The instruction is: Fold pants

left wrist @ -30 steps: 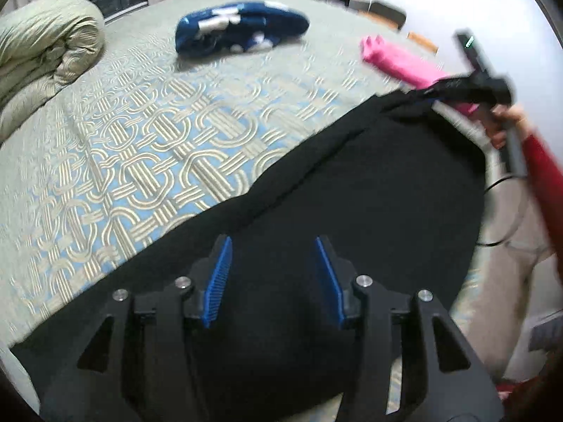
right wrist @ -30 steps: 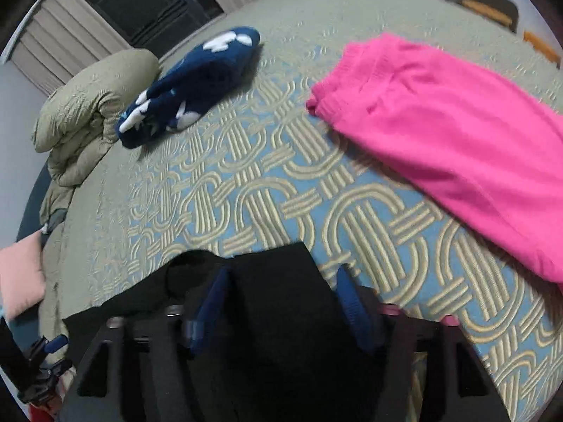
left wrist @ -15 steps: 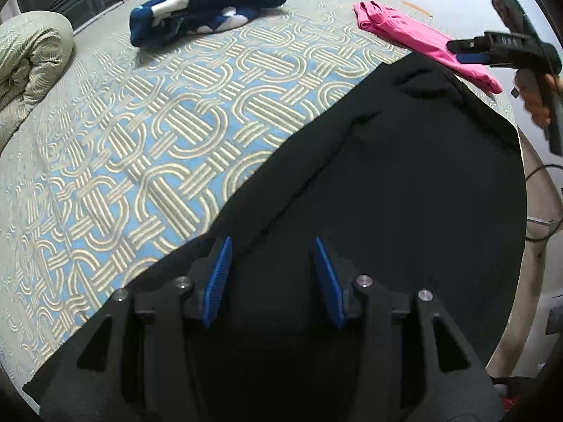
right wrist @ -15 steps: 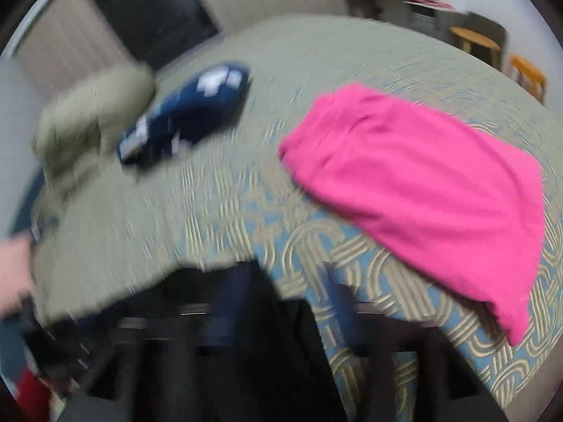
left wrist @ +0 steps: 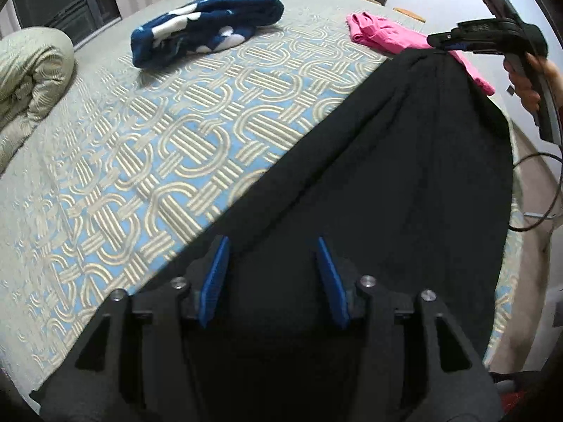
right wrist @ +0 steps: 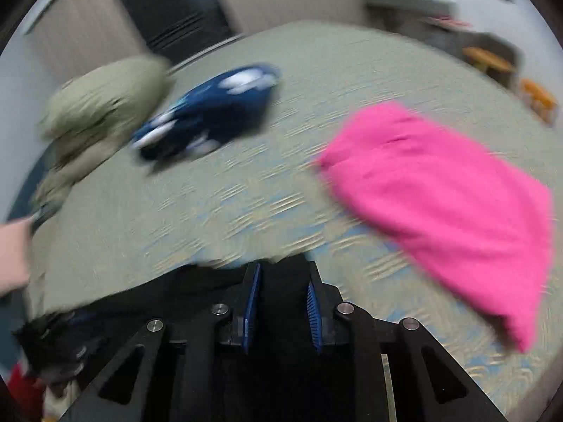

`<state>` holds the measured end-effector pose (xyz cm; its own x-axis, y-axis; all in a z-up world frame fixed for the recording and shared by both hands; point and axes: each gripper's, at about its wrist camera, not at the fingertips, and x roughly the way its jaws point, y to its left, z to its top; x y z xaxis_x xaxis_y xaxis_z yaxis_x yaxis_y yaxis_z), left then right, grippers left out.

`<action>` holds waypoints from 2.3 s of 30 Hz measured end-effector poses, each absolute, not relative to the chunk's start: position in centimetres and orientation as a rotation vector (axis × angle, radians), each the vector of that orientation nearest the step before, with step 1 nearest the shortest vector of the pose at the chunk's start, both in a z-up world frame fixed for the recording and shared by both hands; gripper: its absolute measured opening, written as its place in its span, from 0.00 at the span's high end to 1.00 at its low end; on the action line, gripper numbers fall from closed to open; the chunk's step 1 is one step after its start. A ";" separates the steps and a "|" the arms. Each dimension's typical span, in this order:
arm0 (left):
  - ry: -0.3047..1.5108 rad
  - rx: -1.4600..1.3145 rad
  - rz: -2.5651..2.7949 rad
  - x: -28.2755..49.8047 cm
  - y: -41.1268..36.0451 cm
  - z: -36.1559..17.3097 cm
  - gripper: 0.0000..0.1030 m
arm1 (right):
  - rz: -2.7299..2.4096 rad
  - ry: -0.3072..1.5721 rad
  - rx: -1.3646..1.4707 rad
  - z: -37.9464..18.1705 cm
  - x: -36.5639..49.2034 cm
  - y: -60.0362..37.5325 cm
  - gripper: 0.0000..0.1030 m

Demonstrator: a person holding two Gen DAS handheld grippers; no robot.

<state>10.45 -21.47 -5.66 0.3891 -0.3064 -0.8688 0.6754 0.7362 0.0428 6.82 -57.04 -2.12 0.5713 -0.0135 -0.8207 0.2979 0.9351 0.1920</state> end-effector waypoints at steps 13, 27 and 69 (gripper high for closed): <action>0.951 0.497 -0.563 13.2 -22.2 -8.5 0.60 | -0.113 1.110 0.308 -5.3 5.2 -55.7 0.39; 0.849 0.376 -0.600 10.4 -19.2 -2.5 0.58 | -0.350 1.220 0.392 -3.6 -5.5 -57.3 0.37; 0.962 -0.227 0.069 -3.4 19.9 -6.0 0.42 | 0.403 1.164 -0.114 -2.5 -4.4 -17.8 0.51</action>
